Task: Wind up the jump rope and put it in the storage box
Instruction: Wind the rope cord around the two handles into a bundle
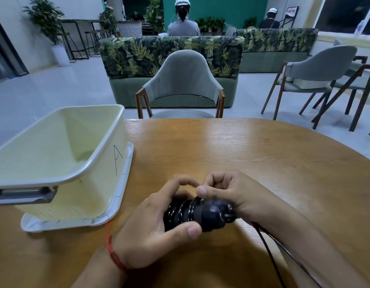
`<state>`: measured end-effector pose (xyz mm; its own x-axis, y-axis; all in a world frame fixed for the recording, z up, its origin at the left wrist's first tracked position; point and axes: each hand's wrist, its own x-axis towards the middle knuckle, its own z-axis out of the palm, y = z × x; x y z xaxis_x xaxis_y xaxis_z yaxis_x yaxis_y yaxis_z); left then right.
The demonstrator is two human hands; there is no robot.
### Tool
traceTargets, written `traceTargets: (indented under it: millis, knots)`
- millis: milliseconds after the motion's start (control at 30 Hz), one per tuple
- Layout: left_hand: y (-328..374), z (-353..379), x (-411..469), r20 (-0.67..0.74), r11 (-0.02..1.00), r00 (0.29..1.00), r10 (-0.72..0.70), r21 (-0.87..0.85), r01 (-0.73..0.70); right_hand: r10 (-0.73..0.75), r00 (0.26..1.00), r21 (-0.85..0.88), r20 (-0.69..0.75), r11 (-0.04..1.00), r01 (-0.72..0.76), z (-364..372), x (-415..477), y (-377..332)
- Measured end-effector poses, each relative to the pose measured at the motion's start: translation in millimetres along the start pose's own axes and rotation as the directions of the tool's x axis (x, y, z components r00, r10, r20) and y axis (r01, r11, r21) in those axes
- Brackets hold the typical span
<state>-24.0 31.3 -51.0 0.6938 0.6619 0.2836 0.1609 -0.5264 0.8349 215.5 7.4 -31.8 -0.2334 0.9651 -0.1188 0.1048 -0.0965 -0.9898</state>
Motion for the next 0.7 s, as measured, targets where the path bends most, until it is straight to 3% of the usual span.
traceTargets:
  millis: [100, 200, 333, 400, 467, 567, 700]
  knots:
    - [-0.3, 2.4, 2.9, -0.164, 0.968, 0.985, -0.060, -0.249, 0.017, -0.008, 0.999, 0.006, -0.050, 1.000, 0.009, 4.9, 1.6, 0.7]
    - [2.3, 0.6, 10.2, -0.354, 0.889, 0.908, -0.224, -0.456, 0.042, -0.006, 0.998, -0.008, -0.065, 1.000, 0.006, 13.2, -1.0, -3.5]
    - [-1.8, 2.1, 18.8, -0.391, 0.761, 0.801, -0.453, -0.638, 0.119, -0.033, 0.991, -0.182, -0.131, 0.983, 0.009, 40.5, -3.3, -1.9]
    - [1.6, 4.3, 21.8, -0.426, 0.760, 0.768, -0.479, -0.638, 0.121, -0.100, 0.983, -0.310, -0.153, 0.950, 0.048, 56.2, -7.2, -2.5]
    - [2.4, 7.0, 22.0, -0.488, 0.851, 0.766, -0.418, -0.506, 0.141, -0.128, 0.979, -0.323, -0.162, 0.944, 0.070, 66.0, -8.7, -1.9]
    - [-4.2, 9.3, 18.9, -0.477, 0.951, 0.837, -0.267, -0.270, 0.149, -0.124, 0.975, -0.209, -0.185, 0.974, 0.085, 75.3, -6.2, -4.6]
    - [-6.5, 17.4, 14.2, -0.326, 0.933, 0.923, -0.205, -0.351, 0.083, -0.126, 0.949, -0.173, -0.288, 0.982, 0.078, 71.6, 0.2, 1.8]
